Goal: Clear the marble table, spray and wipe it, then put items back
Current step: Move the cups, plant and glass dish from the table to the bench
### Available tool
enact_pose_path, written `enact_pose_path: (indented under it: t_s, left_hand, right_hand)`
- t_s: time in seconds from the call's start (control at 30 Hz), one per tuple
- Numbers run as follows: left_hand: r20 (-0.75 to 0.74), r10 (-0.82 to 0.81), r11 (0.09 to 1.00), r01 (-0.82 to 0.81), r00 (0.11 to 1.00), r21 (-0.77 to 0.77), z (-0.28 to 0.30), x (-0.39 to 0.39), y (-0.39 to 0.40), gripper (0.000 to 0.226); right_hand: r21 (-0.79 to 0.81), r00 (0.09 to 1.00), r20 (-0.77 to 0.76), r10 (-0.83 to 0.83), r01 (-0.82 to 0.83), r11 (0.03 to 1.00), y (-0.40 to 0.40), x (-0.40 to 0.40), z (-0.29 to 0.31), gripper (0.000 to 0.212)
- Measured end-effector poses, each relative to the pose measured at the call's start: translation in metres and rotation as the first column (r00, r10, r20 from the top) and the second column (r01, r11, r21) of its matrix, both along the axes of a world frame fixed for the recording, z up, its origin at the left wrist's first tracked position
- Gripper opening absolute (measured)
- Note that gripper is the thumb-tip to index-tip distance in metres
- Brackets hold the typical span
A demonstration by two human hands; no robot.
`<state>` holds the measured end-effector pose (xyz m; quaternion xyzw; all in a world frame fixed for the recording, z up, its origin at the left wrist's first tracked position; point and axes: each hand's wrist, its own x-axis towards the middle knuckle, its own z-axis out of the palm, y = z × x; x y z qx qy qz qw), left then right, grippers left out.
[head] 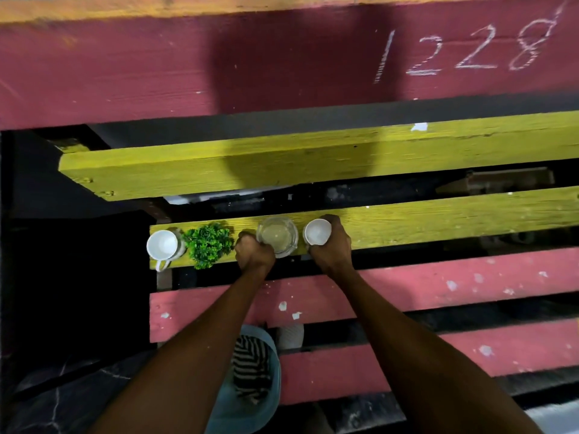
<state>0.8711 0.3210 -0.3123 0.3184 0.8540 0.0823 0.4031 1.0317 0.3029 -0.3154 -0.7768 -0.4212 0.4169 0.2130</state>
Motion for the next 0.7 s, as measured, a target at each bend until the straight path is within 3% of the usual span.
enact_pose_path:
  t_s: [0.4, 0.7]
  left_hand:
    - [-0.005, -0.099, 0.995, 0.099, 0.995, -0.017, -0.016, -0.012, 0.012, 0.034]
    - [0.048, -0.264, 0.961, 0.259, 0.963, 0.097, 0.007, -0.017, -0.013, 0.028]
  right_hand:
    - [0.012, 1.000, 0.015, -0.004, 0.004, 1.000, 0.002, 0.002, -0.004, 0.066]
    - [-0.080, 0.995, 0.073, -0.062, 0.067, 0.995, -0.012, -0.002, 0.006, 0.093]
